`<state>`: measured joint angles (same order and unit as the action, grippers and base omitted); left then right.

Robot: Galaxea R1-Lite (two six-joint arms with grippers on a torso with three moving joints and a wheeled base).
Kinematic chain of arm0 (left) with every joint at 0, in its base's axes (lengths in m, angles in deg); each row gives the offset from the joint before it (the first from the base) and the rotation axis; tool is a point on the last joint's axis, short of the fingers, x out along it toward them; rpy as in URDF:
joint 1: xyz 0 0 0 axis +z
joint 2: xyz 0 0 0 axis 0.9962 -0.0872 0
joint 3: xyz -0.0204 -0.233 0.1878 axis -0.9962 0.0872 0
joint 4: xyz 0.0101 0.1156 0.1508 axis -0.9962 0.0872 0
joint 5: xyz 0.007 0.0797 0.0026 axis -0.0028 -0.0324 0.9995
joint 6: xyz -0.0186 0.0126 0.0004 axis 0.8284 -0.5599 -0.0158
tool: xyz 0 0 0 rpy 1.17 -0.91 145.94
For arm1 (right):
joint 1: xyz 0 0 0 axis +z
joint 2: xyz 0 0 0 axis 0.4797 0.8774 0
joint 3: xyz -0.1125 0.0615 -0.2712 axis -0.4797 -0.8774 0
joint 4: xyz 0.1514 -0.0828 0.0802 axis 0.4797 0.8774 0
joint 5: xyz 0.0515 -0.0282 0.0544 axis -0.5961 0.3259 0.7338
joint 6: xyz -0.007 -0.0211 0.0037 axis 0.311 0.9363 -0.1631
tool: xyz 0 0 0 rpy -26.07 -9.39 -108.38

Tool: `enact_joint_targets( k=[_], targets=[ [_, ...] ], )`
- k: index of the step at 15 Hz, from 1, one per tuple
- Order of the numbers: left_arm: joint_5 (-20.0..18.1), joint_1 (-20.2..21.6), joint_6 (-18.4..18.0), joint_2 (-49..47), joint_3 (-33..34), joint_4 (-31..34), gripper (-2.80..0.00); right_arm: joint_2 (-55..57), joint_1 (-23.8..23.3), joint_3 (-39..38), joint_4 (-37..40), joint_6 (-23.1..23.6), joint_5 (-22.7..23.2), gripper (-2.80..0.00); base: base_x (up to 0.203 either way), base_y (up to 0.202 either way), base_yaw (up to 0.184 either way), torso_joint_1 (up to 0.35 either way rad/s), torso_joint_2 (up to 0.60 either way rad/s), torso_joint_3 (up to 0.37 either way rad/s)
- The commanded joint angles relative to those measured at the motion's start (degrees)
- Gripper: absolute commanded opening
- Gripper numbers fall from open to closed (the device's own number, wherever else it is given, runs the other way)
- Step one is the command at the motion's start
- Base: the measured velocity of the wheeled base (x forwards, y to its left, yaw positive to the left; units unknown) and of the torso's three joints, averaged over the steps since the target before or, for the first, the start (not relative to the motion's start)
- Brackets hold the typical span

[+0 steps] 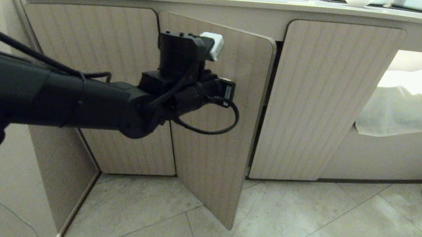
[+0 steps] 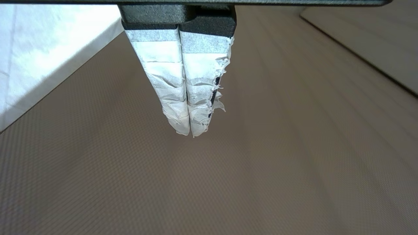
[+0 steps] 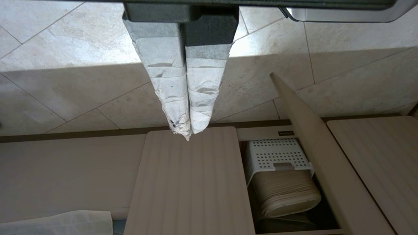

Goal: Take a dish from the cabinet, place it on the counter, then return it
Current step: Close the cabinet door

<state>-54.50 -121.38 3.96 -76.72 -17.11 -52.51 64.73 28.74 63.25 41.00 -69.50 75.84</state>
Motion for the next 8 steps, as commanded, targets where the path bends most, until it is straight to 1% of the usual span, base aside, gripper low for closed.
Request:
enact_joint_targets(
  k=[1, 5, 8],
  targets=[
    [0.69, 0.07, 0.07, -4.29, -4.25, -0.15, -2.80, 0.06, 0.01, -0.01, -0.02, -0.02, 0.00, -2.80, 0.000, 0.000, 0.000, 0.000, 0.00, 0.000],
    [3.41, 0.13, 0.00, -9.97, -12.85, -0.02, -2.80, 0.06, 0.01, -0.01, -0.02, -0.02, 0.00, -2.80, 0.000, 0.000, 0.000, 0.000, 0.00, 0.000],
    [4.90, 0.62, -1.27, -13.34, -18.22, -0.05, -2.80, 0.06, 0.01, -0.01, -0.02, -0.02, 0.00, -2.80, 0.000, 0.000, 0.000, 0.000, 0.00, 0.000]
  ],
)
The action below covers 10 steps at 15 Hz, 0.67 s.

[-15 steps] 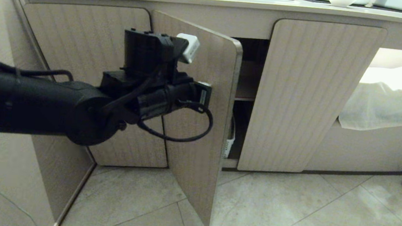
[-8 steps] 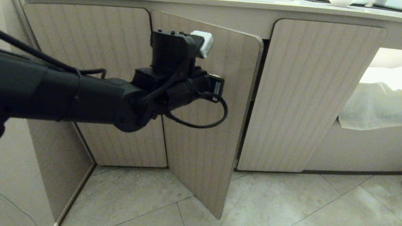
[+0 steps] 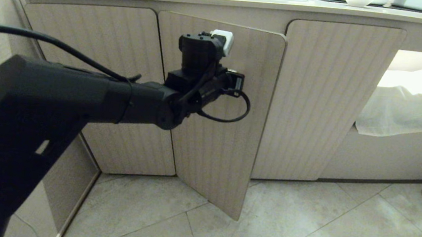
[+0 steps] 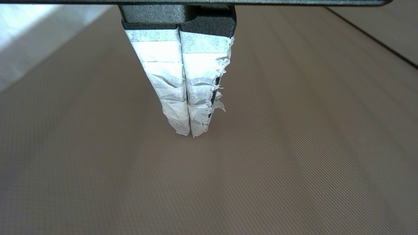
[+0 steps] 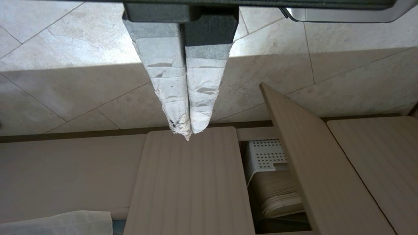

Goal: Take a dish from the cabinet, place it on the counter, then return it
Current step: Close the cabinet door

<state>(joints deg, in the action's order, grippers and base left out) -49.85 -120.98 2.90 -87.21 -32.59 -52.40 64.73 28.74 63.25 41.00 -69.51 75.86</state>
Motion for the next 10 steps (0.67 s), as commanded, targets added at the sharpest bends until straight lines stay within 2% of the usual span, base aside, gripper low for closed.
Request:
enact_joint_targets(
  k=[1, 5, 6, 10],
  targets=[
    [0.62, 0.40, -0.41, -3.93, -4.52, -0.12, -2.80, 0.06, 0.01, -0.01, -0.02, -0.01, -0.02, -2.80, 0.000, 0.000, 0.000, 0.000, 0.00, 0.000],
    [4.27, 0.49, -2.02, -8.10, -12.45, -0.03, -2.80, 0.00, 0.01, -0.01, -0.02, -0.01, -0.02, -2.80, 0.000, 0.000, 0.000, 0.000, 0.00, 0.000],
    [4.56, 0.48, -3.22, -8.15, -12.54, -0.10, -2.80, 0.06, 0.01, -0.01, -0.02, -0.01, -0.02, -2.80, 0.000, 0.000, 0.000, 0.000, 0.00, 0.000],
    [5.92, 0.48, -3.79, -8.15, -12.63, -0.19, -2.80, 0.06, 0.01, -0.01, -0.02, -0.01, -0.02, -2.80, 0.000, 0.000, 0.000, 0.000, 0.00, 0.000]
  ],
)
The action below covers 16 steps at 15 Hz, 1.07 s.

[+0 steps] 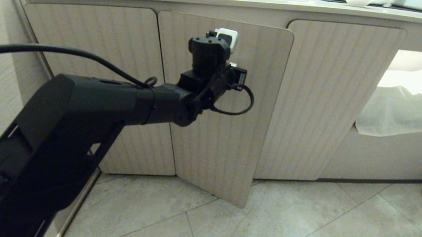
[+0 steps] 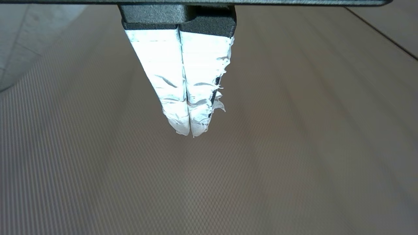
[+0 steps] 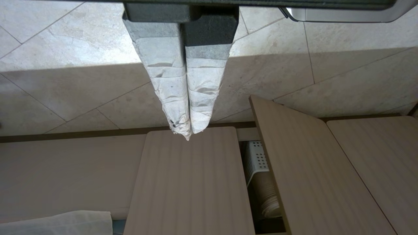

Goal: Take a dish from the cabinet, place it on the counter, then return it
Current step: Close the cabinet door

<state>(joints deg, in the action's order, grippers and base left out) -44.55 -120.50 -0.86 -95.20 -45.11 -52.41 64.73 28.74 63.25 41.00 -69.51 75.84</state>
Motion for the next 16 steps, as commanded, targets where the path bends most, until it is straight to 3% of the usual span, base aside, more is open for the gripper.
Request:
enact_joint_targets(
  k=[1, 7, 16],
  targets=[
    [1.31, -0.01, -0.03, -0.16, -0.11, -0.18, -2.80, 0.06, 0.01, -0.01, -0.03, -0.01, 0.00, -2.80, 0.000, 0.000, 0.000, 0.000, 0.00, 0.000],
    [4.17, -0.01, -0.21, 0.50, -0.11, -0.27, -2.80, 0.06, 0.01, -0.01, -0.03, -0.01, 0.00, -2.80, 0.000, 0.000, 0.000, 0.000, 0.00, 0.000],
    [4.52, 2.61, -1.27, 6.04, 3.40, -0.18, -2.80, 0.06, 0.01, -0.01, -0.03, -0.01, 0.00, -2.80, 0.000, 0.000, 0.000, 0.000, 0.00, 0.000]
  ],
)
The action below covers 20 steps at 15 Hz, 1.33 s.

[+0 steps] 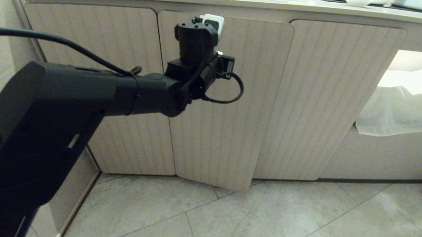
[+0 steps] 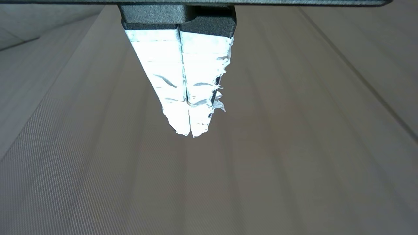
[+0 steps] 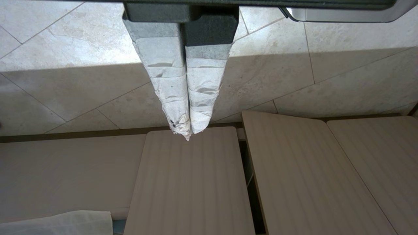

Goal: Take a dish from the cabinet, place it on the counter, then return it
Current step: Close the cabinet door

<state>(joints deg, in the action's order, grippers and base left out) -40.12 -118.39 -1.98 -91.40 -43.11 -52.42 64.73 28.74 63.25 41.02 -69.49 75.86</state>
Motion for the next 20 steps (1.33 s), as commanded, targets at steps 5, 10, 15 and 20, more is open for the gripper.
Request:
enact_joint_targets(
  k=[5, 10, 15, 20],
  targets=[
    [-0.25, 1.71, 0.21, 12.00, 17.56, -0.30, -2.80, 0.06, 0.01, -0.01, -0.04, -0.02, -0.02, -2.80, 0.000, 0.000, 0.000, 0.000, 0.00, 0.000],
    [-0.40, 2.42, -1.01, 23.44, 40.95, -12.09, -2.80, 0.06, 0.01, -0.01, -0.04, -0.02, -0.02, -2.80, 0.000, 0.000, 0.000, 0.000, 0.00, 0.000],
    [-1.08, 5.33, -2.10, 37.42, 61.38, -18.71, -2.80, 0.06, 0.01, -0.01, -0.04, -0.02, -0.02, -2.80, 0.000, 0.000, 0.000, 0.000, 0.00, 0.000],
    [-0.96, 10.14, -2.23, 48.53, 73.02, -19.07, -2.80, 0.06, 0.01, -0.01, -0.04, -0.02, -0.02, -2.80, 0.000, 0.000, 0.000, 0.000, 0.00, 0.000]
  ],
)
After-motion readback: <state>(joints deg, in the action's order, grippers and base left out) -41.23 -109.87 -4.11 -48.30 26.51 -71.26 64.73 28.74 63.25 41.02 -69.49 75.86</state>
